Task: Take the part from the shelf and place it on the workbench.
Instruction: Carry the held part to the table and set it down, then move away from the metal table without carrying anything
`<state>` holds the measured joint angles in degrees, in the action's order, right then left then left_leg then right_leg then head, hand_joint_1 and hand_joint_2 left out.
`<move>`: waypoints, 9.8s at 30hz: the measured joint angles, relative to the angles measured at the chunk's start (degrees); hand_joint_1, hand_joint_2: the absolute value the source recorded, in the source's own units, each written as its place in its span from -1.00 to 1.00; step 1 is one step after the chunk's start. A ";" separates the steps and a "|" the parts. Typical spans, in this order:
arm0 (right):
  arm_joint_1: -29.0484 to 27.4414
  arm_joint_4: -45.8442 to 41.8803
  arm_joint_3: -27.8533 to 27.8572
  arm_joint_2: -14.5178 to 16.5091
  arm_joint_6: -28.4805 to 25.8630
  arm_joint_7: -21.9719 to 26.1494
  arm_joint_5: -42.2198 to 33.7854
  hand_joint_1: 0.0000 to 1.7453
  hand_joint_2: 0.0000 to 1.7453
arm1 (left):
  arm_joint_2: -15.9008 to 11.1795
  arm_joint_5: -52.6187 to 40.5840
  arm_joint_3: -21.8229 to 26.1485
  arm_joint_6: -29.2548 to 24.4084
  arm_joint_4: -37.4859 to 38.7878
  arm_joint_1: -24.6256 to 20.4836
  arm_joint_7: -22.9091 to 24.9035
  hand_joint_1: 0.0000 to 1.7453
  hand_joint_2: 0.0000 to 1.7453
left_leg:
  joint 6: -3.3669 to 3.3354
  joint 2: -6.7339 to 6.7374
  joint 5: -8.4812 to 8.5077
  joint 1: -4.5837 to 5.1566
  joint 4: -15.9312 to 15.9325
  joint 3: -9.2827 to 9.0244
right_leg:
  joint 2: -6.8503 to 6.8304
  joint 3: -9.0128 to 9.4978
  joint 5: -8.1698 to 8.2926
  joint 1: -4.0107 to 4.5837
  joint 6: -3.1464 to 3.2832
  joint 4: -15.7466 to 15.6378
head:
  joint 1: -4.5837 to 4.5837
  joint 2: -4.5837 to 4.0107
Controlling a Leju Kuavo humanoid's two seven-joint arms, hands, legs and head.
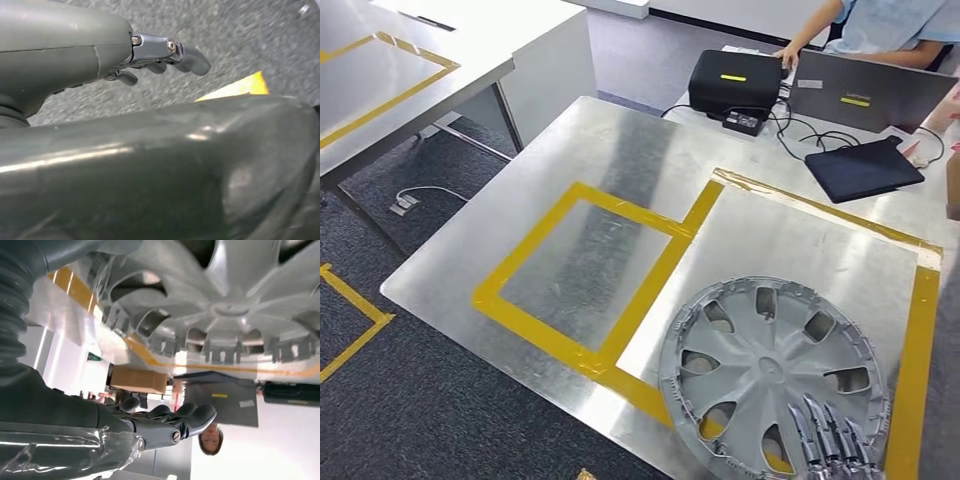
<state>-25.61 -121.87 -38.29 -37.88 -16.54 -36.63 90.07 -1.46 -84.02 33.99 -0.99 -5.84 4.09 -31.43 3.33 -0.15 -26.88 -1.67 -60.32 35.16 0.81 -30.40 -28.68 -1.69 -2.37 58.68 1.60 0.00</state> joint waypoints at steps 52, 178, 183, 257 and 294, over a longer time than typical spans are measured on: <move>-18.15 -0.01 26.42 46.26 -23.36 63.98 -48.04 -1.00 -1.00 | 3.49 13.06 1.73 -6.35 0.89 0.30 -0.16 -1.00 -1.00 | -3.99 0.19 1.93 1.67 5.82 -3.96 | -0.54 -4.38 -3.70 1.68 -0.49 12.82 | 0.09 0.00; 21.89 101.42 108.48 50.71 1.41 60.48 -8.51 -1.00 -1.00 | 19.04 37.95 41.81 -15.90 -11.69 -8.08 4.10 -1.00 -1.00 | -2.92 -6.30 2.04 1.47 3.73 -3.06 | 4.01 -0.48 0.41 0.76 -0.30 0.72 | 0.76 0.00; 22.74 102.05 110.35 50.23 -0.17 62.92 -9.30 -1.00 -1.00 | 18.22 38.07 41.82 -14.87 -10.97 -7.93 4.28 -1.00 -1.00 | -1.23 -5.49 1.42 1.28 2.19 -1.29 | 2.07 -0.11 0.92 1.01 1.30 -0.26 | 1.13 0.00; 25.97 101.71 118.16 53.20 2.95 69.43 -9.52 -1.00 -1.00 | 15.68 43.62 41.79 -13.93 -9.03 -9.05 0.52 -1.00 -1.00 | -2.86 0.80 0.31 1.56 4.38 -3.62 | -2.87 3.09 -1.37 1.53 0.04 -1.60 | 1.98 0.00; 26.37 95.74 121.39 55.11 7.10 70.40 -6.95 -1.00 -1.00 | 15.05 45.22 41.81 -14.08 -9.03 -8.57 1.40 -1.00 -1.00 | -5.10 -0.77 1.50 1.87 5.94 -5.39 | -0.39 2.82 -10.54 1.11 -0.75 14.06 | 0.02 0.01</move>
<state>0.76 -26.13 83.11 17.22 -9.45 33.77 83.12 13.58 -38.80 75.80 -15.06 -14.86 -4.48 -30.03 -1.76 -0.92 -25.38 0.21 -54.37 29.77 0.42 -27.58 -39.22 -0.58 -3.12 72.75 1.62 0.01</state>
